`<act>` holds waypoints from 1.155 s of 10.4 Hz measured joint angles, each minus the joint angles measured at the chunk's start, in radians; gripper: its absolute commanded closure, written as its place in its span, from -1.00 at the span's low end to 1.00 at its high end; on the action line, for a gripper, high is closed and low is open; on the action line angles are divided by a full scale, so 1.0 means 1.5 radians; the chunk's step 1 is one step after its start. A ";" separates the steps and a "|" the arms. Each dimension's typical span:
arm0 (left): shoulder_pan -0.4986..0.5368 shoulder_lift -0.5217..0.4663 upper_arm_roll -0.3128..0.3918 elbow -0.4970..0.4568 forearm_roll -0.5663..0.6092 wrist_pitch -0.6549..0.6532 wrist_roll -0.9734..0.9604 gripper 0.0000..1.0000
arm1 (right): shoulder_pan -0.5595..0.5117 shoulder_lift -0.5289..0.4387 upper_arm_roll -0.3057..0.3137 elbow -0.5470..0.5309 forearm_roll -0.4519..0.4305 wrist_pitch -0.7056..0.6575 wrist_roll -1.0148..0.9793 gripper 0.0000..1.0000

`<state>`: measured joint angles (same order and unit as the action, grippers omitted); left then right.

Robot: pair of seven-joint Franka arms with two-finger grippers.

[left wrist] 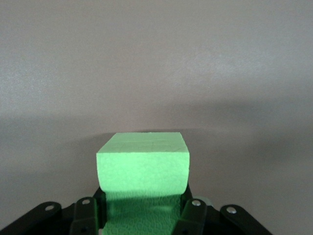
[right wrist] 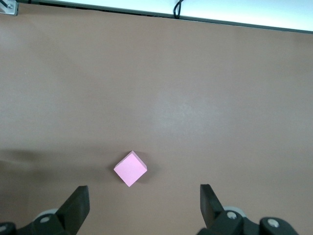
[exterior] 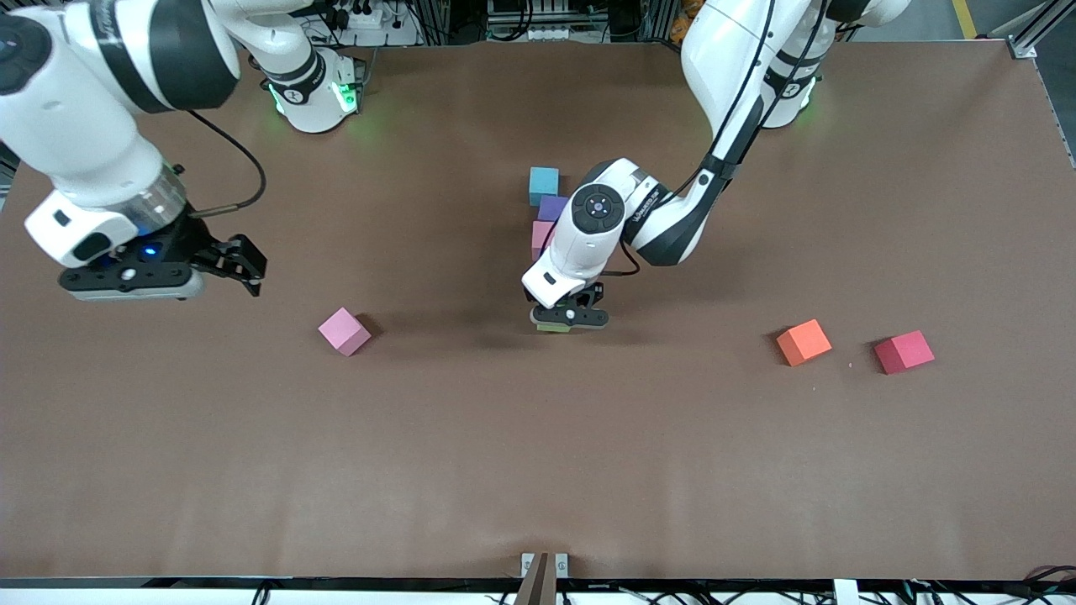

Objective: Arrange blocks into number 1
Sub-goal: 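Place the green block beside the second purple while the right gripper withdraws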

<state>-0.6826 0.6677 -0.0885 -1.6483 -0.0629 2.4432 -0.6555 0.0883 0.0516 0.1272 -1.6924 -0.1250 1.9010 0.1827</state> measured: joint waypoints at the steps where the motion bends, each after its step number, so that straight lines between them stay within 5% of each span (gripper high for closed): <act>1: 0.000 0.004 0.000 0.000 0.000 0.000 0.000 1.00 | -0.001 0.002 -0.005 0.014 0.000 -0.011 0.000 -1.00; 12: -0.027 0.030 0.000 0.000 0.000 -0.001 0.000 1.00 | -0.043 0.011 -0.015 0.057 0.041 -0.075 -0.031 -1.00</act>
<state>-0.7225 0.7132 -0.0888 -1.6482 -0.0630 2.4413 -0.6555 0.0244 0.0686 0.1040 -1.6075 -0.0636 1.7881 0.1359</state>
